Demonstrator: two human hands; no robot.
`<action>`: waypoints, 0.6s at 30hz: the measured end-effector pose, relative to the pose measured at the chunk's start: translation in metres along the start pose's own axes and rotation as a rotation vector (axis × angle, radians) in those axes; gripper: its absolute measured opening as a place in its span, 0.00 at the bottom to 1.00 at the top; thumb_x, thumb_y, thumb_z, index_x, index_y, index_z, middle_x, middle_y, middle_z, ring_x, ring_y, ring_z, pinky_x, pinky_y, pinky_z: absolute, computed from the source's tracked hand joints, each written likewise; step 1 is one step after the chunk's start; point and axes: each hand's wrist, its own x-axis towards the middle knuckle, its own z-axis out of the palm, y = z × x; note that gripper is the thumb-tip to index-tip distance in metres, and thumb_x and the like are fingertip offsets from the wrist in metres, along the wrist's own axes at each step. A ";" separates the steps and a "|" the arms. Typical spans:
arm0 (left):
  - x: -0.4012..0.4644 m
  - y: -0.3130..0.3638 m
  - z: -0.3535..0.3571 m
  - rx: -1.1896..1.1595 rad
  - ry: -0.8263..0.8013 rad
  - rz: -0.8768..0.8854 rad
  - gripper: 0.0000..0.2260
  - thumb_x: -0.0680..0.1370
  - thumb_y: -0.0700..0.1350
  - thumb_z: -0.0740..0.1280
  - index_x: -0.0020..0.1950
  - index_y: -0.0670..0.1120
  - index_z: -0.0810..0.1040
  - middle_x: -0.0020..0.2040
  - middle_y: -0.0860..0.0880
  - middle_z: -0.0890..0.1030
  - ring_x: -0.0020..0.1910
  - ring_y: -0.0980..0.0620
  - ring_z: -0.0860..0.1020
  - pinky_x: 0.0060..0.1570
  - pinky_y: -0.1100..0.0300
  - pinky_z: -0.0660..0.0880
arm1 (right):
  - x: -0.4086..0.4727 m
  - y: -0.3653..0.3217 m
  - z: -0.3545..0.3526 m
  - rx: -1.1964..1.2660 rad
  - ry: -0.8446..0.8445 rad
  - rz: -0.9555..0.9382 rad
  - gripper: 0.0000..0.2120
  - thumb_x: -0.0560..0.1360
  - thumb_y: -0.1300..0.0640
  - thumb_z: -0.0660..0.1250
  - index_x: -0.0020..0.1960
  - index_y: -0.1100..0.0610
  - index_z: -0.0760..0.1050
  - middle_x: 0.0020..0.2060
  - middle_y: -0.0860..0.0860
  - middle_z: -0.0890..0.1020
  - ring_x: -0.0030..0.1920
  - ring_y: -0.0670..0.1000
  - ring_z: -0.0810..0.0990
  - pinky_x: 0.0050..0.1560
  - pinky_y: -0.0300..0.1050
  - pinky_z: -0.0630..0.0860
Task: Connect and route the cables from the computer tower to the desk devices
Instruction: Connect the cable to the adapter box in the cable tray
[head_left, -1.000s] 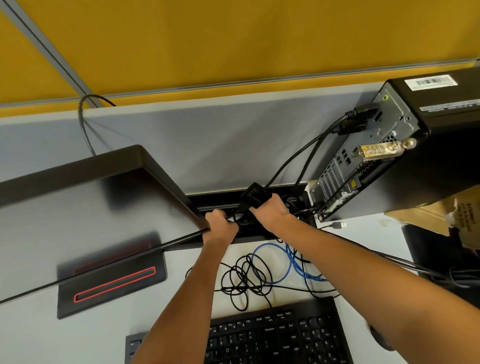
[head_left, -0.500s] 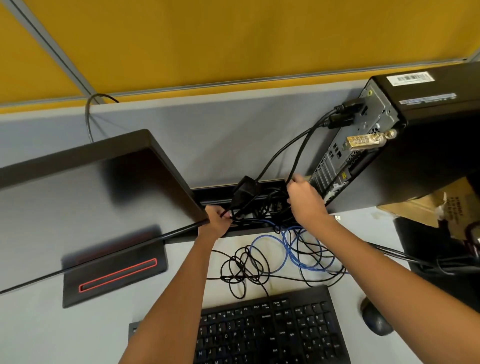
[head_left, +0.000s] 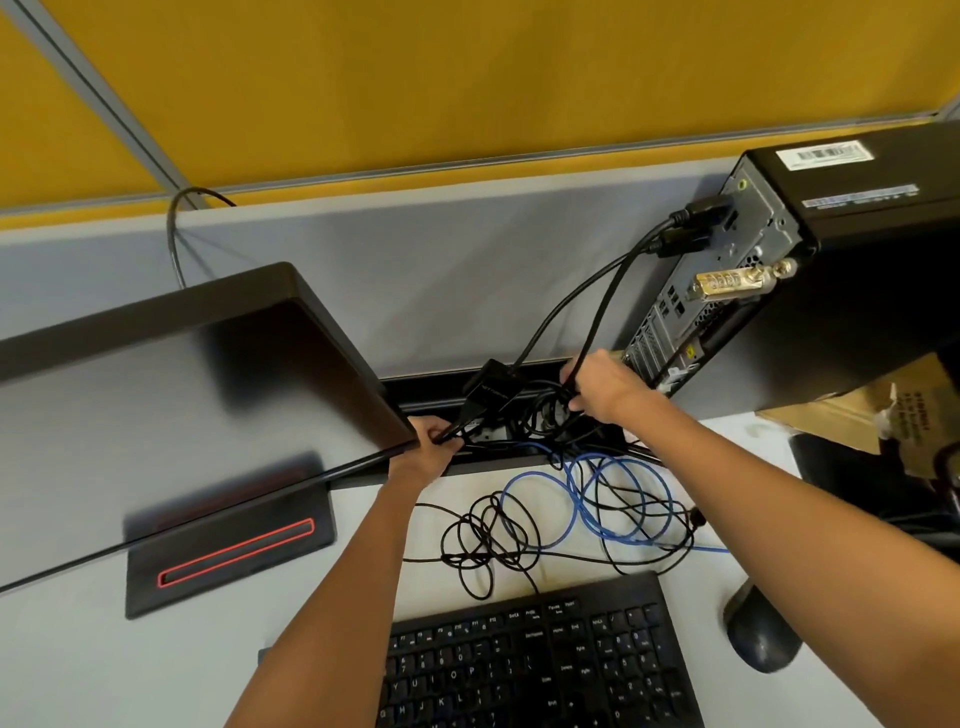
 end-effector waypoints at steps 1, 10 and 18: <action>0.003 -0.002 0.002 -0.037 0.007 0.022 0.08 0.79 0.43 0.65 0.57 0.47 0.70 0.45 0.54 0.73 0.46 0.57 0.74 0.46 0.70 0.62 | 0.004 -0.001 -0.001 -0.016 -0.021 0.012 0.19 0.72 0.61 0.73 0.62 0.60 0.76 0.56 0.59 0.79 0.55 0.60 0.80 0.55 0.50 0.77; 0.011 -0.022 0.012 -0.151 0.318 0.187 0.07 0.77 0.31 0.65 0.54 0.35 0.77 0.47 0.48 0.74 0.48 0.51 0.74 0.50 0.75 0.69 | 0.028 -0.008 0.023 0.067 -0.075 0.118 0.12 0.71 0.60 0.73 0.54 0.61 0.79 0.50 0.57 0.82 0.52 0.58 0.82 0.51 0.47 0.78; 0.024 -0.016 0.002 0.352 0.198 0.199 0.06 0.72 0.35 0.62 0.38 0.46 0.71 0.38 0.50 0.70 0.42 0.50 0.68 0.45 0.60 0.68 | 0.031 -0.014 0.033 0.034 -0.090 0.130 0.14 0.74 0.66 0.65 0.60 0.63 0.75 0.57 0.60 0.78 0.56 0.60 0.79 0.47 0.45 0.73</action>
